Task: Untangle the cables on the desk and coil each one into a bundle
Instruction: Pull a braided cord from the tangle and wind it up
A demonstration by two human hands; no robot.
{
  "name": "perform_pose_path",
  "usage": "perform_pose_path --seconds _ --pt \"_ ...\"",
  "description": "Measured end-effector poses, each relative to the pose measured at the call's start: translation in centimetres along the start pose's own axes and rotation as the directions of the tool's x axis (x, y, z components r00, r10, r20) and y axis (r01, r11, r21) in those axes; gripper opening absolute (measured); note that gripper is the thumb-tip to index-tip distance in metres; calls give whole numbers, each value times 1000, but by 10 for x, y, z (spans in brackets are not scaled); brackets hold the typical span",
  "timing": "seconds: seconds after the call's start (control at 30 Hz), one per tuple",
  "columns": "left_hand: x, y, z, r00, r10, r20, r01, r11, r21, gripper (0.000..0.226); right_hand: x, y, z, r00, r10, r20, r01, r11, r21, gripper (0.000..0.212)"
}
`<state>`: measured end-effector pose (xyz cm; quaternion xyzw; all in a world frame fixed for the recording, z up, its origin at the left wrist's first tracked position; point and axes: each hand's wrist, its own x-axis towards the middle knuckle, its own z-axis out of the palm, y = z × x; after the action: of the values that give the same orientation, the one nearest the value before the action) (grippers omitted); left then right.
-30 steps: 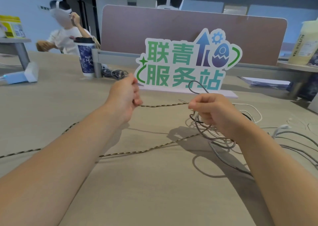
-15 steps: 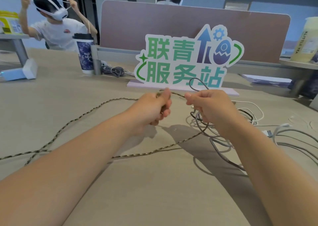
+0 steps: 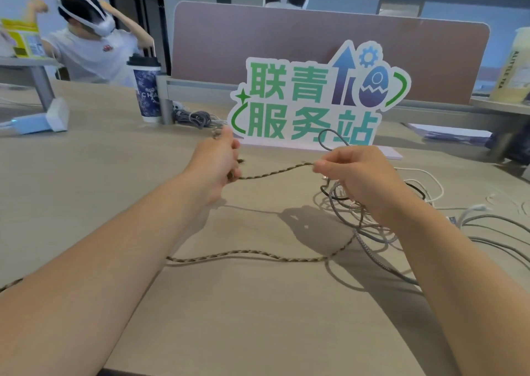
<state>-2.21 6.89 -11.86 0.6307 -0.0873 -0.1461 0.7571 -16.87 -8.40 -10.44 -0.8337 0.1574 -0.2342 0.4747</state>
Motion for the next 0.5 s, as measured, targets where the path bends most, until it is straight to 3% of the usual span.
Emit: perform_pose_path --seconds 0.03,0.1,0.2,0.3,0.33,0.4,0.5 --pt "-2 -2 1 997 73 29 -77 977 200 36 -2 -2 2 998 -58 13 58 998 29 13" --pt "-13 -6 9 975 96 199 -173 891 419 46 -5 -6 6 989 -145 11 144 986 86 13" --pt "-37 -9 23 874 -109 473 -167 848 503 72 -4 -5 13 980 -196 -34 197 978 69 14" --pt "-42 -14 26 760 -156 630 -282 795 537 58 -2 1 15 989 -139 -59 137 990 -38 20" --pt "-40 -16 25 770 -129 625 -285 807 518 52 -1 5 14 992 -107 -72 104 994 -38 24" --pt "-32 -15 22 865 -39 500 -199 888 414 51 1 6 12 995 -42 -96 39 999 -36 30" --pt "-19 -8 16 959 32 283 -63 993 101 50 4 6 9 996 74 -46 -74 997 -2 34"
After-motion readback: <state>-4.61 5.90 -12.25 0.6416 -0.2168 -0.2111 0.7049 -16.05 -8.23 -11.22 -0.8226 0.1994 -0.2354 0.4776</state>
